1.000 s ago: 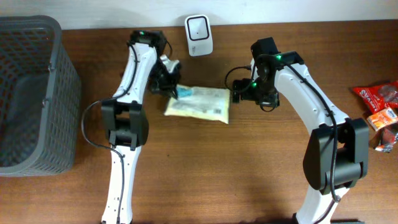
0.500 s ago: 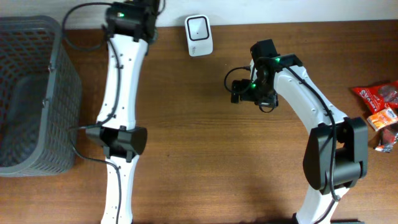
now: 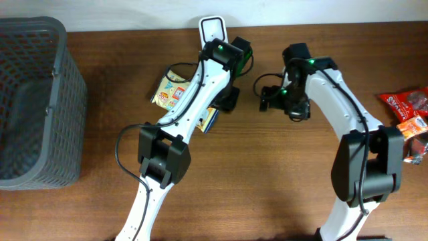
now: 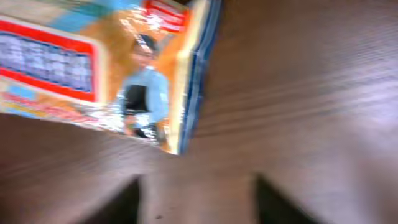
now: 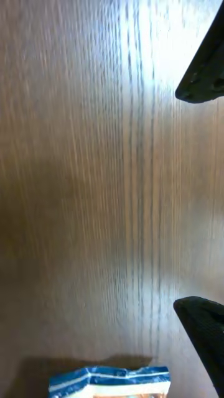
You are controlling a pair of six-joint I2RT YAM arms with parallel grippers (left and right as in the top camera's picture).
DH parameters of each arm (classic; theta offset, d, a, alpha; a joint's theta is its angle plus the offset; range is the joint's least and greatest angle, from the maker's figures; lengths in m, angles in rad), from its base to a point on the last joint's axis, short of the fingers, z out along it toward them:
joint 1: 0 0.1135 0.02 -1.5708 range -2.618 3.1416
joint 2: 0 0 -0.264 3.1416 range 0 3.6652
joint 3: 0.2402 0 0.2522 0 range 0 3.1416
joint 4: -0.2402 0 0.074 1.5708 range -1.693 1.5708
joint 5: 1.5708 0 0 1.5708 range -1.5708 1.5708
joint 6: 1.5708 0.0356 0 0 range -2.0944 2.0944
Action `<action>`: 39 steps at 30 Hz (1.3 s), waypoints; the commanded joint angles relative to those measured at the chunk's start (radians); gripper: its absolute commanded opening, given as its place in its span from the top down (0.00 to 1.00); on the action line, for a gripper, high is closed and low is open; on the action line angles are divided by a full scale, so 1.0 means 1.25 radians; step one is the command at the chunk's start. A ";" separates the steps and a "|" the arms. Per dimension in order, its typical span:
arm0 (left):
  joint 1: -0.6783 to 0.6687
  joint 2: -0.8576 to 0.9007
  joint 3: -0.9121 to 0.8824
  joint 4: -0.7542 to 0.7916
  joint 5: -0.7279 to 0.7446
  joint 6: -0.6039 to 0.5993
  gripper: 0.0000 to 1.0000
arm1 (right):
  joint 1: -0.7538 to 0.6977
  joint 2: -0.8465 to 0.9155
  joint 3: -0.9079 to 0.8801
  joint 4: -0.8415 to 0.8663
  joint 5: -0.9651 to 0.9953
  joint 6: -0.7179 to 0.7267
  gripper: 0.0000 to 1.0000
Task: Scan the item barcode
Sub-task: 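Grasp the yellow packet with the right gripper and lift it, then hold the yellow packet up in front of the scanner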
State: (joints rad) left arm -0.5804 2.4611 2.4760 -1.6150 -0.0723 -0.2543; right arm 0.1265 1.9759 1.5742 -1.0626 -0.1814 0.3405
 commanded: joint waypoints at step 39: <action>0.446 -0.094 0.207 -0.059 -0.023 -0.131 0.01 | 0.384 0.103 -0.002 0.875 0.494 -0.196 0.96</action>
State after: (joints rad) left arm -0.0246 2.3577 2.7285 -1.6875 -0.1078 -0.4126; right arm 0.6094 2.1483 1.5646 -0.0242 0.3325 0.0711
